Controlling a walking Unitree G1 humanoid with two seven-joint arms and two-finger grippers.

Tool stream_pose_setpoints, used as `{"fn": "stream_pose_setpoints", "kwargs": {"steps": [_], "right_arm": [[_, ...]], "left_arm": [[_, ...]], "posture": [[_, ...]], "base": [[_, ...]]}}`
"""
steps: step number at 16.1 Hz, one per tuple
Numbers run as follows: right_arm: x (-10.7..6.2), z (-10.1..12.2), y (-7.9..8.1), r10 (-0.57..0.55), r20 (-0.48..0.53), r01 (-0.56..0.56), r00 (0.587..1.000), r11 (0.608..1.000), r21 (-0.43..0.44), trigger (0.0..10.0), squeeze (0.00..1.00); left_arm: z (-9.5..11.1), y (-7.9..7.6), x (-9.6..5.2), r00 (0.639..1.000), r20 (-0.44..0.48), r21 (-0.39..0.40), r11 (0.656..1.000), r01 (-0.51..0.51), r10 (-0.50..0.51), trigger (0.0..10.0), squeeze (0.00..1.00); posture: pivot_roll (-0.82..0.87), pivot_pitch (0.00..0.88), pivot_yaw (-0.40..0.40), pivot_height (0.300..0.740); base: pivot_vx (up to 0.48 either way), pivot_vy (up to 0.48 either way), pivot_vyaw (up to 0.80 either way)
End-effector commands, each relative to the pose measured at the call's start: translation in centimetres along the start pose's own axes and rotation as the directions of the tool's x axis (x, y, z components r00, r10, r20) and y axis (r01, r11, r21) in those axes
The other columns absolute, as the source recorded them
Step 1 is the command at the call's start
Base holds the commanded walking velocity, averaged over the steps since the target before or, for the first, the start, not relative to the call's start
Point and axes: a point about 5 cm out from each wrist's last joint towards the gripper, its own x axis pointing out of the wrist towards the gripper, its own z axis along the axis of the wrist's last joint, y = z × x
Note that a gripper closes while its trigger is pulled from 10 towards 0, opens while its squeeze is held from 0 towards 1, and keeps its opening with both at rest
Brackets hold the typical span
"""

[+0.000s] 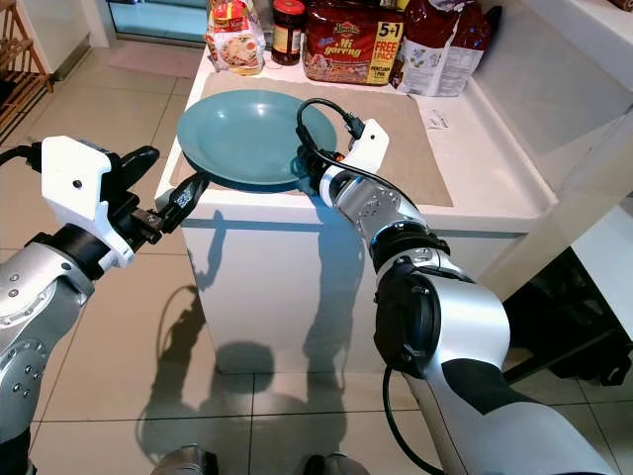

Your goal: Setting the table

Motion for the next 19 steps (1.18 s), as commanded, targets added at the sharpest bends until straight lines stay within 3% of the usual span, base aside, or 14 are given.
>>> {"fn": "stream_pose_setpoints", "kwargs": {"steps": [1,5,6,8,10,13,15,17,18,19], "right_arm": [[0.0,0.3,0.5,0.019,-0.001,-0.019,1.000,1.000,0.015,0.0,0.00],[0.0,0.6,0.6,0.026,0.011,-0.027,1.000,0.999,0.037,0.0,0.00],[0.0,0.7,0.6,0.029,0.016,-0.030,0.999,0.998,0.046,0.0,0.00],[-0.1,0.8,0.6,0.035,0.022,-0.036,0.999,0.996,0.078,0.0,0.00],[-0.1,1.0,0.4,0.036,0.030,-0.039,0.999,0.994,0.103,0.0,0.00],[-0.2,1.3,0.3,0.040,0.040,-0.045,0.998,0.990,0.131,0.0,0.00],[-0.3,1.6,0.3,0.055,0.056,-0.066,0.997,0.974,0.217,0.0,0.00],[-0.6,2.9,0.7,0.109,0.105,-0.136,0.989,0.942,0.306,0.0,0.00],[-1.0,4.3,1.3,0.171,0.141,-0.210,0.975,0.916,0.342,0.0,0.00],[-1.2,4.9,1.4,0.198,0.152,-0.240,0.968,0.908,0.345,0.0,0.00]], "left_arm": [[0.0,-0.6,0.0,0.999,-0.007,-0.007,0.999,0.039,-0.039,10.0,0.00],[0.1,-1.0,-0.1,0.997,0.006,-0.036,0.997,0.071,-0.071,10.0,0.00],[0.3,-1.8,-0.6,0.985,0.025,-0.101,0.980,0.171,-0.170,10.0,0.00],[-0.1,-2.9,-1.7,0.949,-0.012,-0.115,0.943,0.311,-0.315,10.0,0.00],[-0.3,-2.7,-2.2,0.940,-0.040,-0.105,0.937,0.334,-0.340,10.0,0.00],[-0.1,-2.0,-2.0,0.952,-0.030,-0.095,0.949,0.302,-0.306,10.0,0.00],[-0.2,-1.2,-1.9,0.963,-0.048,-0.072,0.963,0.260,-0.263,10.0,0.00],[-0.2,1.3,-0.9,0.998,-0.047,-0.021,0.999,0.037,-0.038,10.0,0.00],[0.3,2.9,-0.7,0.995,-0.003,-0.013,0.995,-0.104,0.103,10.0,0.00],[0.5,3.5,-0.8,0.987,0.010,-0.020,0.987,-0.158,0.158,10.0,0.00]], "posture": [[0.14,0.105,-0.125,0.740],[0.14,0.097,-0.125,0.740],[0.14,0.092,-0.124,0.740],[0.14,0.087,-0.122,0.740],[0.14,0.080,-0.124,0.740],[0.14,0.071,-0.123,0.740],[0.14,0.063,-0.123,0.740],[0.14,0.059,-0.118,0.740],[0.13,0.063,-0.114,0.740],[0.11,0.068,-0.109,0.740]], "base": [[0.000,0.000,0.00],[0.000,0.000,0.00],[0.000,0.000,0.00],[0.000,0.000,0.00],[0.000,0.000,0.00],[0.000,0.000,0.00],[0.000,0.000,0.00],[0.000,0.000,0.00],[0.000,0.000,0.00],[0.000,0.000,0.00]]}}
